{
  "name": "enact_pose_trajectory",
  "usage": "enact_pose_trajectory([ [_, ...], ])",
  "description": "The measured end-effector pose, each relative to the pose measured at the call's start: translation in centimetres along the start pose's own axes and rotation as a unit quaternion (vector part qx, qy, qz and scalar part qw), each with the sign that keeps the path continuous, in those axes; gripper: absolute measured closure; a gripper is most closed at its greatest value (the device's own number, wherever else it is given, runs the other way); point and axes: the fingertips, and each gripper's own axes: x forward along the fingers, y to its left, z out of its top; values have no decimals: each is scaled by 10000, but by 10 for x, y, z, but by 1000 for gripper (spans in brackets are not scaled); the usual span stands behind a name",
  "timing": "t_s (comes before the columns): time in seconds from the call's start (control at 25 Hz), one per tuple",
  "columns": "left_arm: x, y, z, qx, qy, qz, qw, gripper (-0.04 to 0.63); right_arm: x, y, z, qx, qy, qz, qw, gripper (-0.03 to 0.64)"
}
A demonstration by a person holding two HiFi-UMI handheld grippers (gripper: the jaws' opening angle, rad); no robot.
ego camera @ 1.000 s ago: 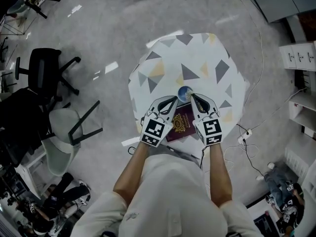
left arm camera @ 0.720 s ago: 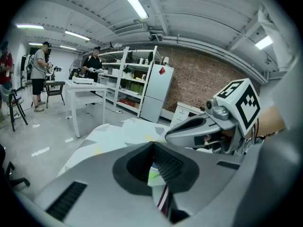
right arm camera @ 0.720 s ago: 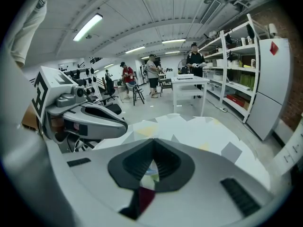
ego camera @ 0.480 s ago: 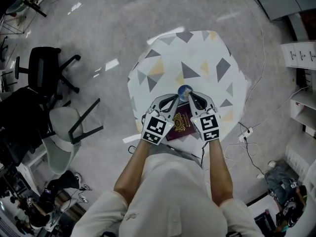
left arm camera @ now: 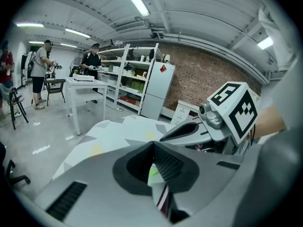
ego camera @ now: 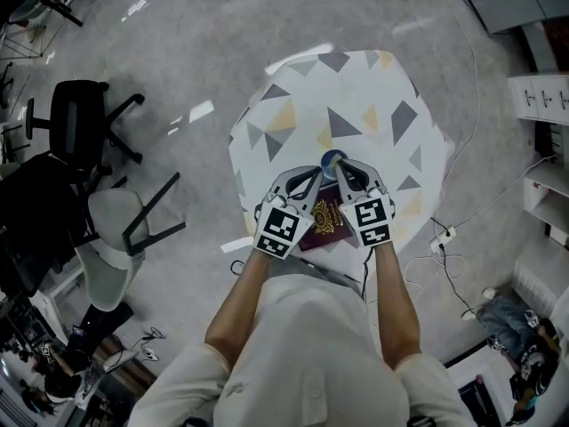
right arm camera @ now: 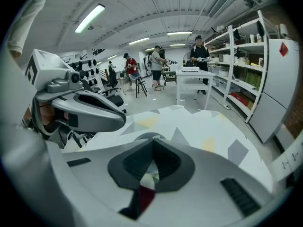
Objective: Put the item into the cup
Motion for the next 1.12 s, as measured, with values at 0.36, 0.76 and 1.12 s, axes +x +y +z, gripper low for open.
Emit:
enact_pose_trajectory([
  [0.36, -2, 0, -1, 0, 8, 1, 10000, 583, 10, 2, -6, -133, 182, 25, 9997, 611],
  [0.76, -4, 1, -1, -9, -4, 6, 10000, 583, 17, 2, -8, -241, 278, 9, 9993, 611],
  [1.12, -9, -1, 0, 7, -32, 34, 10000, 583, 15, 3, -8, -321, 293, -55, 9990, 609],
])
